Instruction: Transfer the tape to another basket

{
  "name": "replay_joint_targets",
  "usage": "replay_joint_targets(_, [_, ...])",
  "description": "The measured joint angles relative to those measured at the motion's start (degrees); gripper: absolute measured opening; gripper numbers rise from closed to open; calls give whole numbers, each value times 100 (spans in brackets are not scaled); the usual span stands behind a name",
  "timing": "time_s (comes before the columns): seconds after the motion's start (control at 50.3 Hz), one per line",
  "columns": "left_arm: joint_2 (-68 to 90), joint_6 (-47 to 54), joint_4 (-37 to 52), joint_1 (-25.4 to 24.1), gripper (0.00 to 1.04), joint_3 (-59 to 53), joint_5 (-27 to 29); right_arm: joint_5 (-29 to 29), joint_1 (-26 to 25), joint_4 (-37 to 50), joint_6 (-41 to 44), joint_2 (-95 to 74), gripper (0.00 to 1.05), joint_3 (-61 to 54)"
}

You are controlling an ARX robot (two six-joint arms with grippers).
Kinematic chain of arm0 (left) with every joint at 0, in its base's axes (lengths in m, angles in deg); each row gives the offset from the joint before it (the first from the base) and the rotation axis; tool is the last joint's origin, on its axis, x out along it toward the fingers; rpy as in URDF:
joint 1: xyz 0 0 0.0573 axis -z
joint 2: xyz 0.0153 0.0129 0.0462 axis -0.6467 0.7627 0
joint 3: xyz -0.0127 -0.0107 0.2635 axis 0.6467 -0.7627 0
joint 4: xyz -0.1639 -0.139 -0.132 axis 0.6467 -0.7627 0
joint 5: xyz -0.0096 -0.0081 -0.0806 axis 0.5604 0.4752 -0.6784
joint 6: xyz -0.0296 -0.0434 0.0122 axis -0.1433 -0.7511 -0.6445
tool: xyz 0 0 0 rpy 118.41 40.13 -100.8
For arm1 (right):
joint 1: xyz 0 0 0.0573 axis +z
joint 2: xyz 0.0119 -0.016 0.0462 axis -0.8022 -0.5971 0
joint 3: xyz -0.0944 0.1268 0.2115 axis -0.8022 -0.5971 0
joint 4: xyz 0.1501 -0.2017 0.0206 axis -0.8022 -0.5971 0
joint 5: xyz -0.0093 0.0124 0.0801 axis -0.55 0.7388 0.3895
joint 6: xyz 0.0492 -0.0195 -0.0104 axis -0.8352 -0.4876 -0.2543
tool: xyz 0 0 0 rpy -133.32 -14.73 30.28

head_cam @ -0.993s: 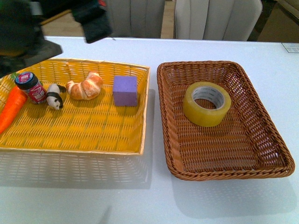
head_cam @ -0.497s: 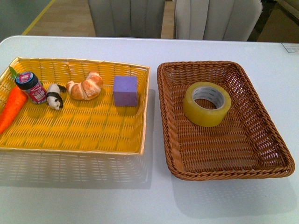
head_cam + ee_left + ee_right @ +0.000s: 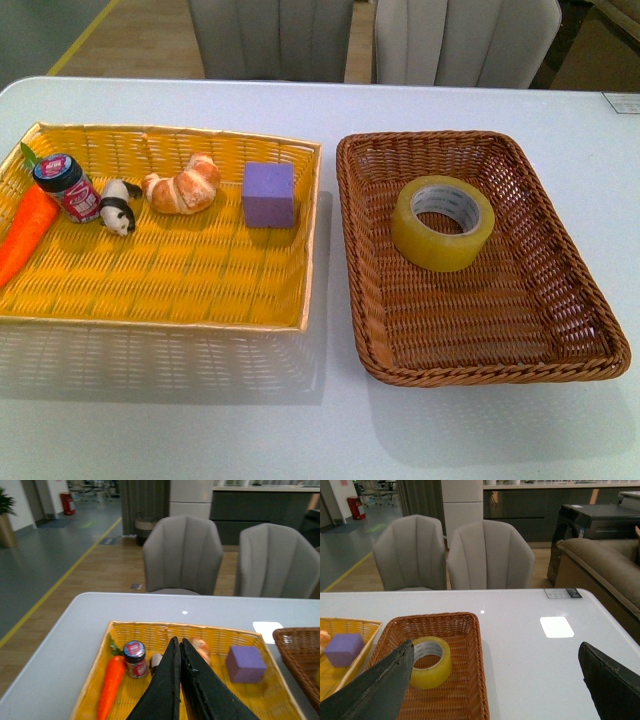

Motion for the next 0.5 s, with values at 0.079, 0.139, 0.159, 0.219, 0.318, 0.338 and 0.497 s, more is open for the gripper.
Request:
replay_joint_targets(0.079, [-378, 11, -328, -321, 2, -55, -258, 0, 0, 0, 0, -2, 96, 0])
replay_joint_targets(0.139, [-699, 11, -603, -402, 2, -94, -271, 0, 0, 0, 0, 0, 96, 0])
replay_joint_targets(0.159, [-798, 11, -693, -404, 2, -94, -293, 0, 0, 0, 0, -2, 96, 0])
replay_joint_targets(0.219, [-1106, 11, -970, -404, 2, -96, -310, 2, 0, 0, 0, 0, 96, 0])
replay_joint_targets(0.318, [-1528, 11, -1353, -407, 2, -96, -310, 0, 0, 0, 0, 0, 96, 0])
replay_joint_targets(0.338, [-1565, 11, -1386, -407, 2, -96, -310, 0, 0, 0, 0, 0, 96, 0])
replay_joint_targets(0.497, [-2076, 11, -1862, -407, 2, -98, -310, 2, 0, 0, 0, 0, 96, 0])
